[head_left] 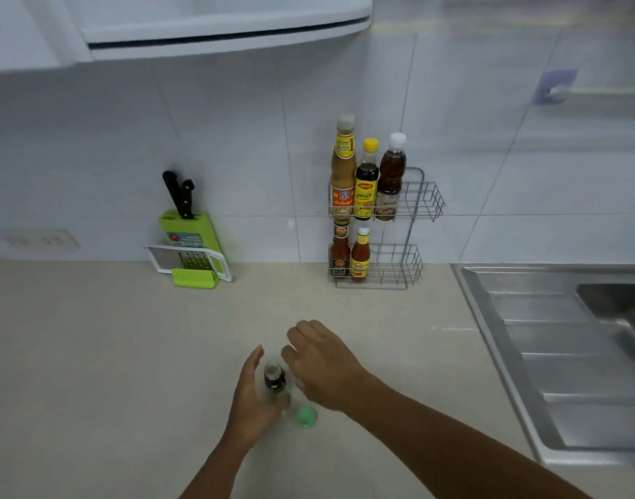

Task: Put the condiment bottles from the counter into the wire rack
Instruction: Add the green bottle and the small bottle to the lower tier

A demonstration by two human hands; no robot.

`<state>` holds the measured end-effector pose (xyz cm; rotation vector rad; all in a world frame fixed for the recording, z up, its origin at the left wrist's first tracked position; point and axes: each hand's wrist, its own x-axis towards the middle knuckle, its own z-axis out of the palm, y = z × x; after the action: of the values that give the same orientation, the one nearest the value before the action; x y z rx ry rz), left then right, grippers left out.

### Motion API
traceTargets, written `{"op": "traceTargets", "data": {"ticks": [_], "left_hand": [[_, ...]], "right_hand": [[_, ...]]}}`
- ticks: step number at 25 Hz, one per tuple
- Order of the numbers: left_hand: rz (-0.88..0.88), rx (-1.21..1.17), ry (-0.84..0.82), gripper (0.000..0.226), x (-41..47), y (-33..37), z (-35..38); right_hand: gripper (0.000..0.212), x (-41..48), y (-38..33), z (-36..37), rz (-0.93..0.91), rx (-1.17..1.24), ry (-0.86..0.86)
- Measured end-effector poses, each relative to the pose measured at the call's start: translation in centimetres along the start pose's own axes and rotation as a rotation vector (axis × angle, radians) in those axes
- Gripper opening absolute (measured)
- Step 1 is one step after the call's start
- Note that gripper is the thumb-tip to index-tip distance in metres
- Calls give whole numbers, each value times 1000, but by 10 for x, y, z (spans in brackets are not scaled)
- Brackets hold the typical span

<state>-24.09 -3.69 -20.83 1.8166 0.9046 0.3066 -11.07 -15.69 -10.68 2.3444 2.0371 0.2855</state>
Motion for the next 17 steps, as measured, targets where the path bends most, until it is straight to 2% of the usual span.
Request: {"op": "traceTargets", "data": {"ticks": [2,3,4,6,7,8,9,10,12,13,14,16,17], "left_hand": [[-90,-95,-96,92,11,-25,-3],[-98,-104,-129,85,16,-34,-1],[-57,-96,-143,70,21,-42,0],[-21,-54,-112,25,26,-45,5],[-12,-80,-104,25,28,-46,6],[-14,-130,-103,33,29,-52,6],[7,-110,-104,40,31,-58,5],[31,-79,-112,44,31,-60,1],[38,-78,-129,47,33,-63,-8],[61,-101,-129,49,32,-61,-13],[85,-117,-125,51,32,-57,-20],[129,-207,-96,56,30,-41,-36],[168,-257,-77,57,31,-29,-44]], "right_hand": [[16,5,-27,13,16,47,19],[22,7,-42,23,55,86,-55],[29,9,-56,39,120,115,-195],[32,2,-68,78,350,108,-458],[25,-6,-70,99,477,190,-628],[16,-8,-67,129,575,311,-620],[20,-7,-63,167,550,336,-462],[23,-7,-63,187,528,319,-400],[8,-4,-67,152,539,344,-512],[20,-5,-73,123,495,316,-609],[30,3,-73,100,497,256,-448],[35,15,-65,55,457,475,-292],[32,21,-56,22,471,581,-133]]}}
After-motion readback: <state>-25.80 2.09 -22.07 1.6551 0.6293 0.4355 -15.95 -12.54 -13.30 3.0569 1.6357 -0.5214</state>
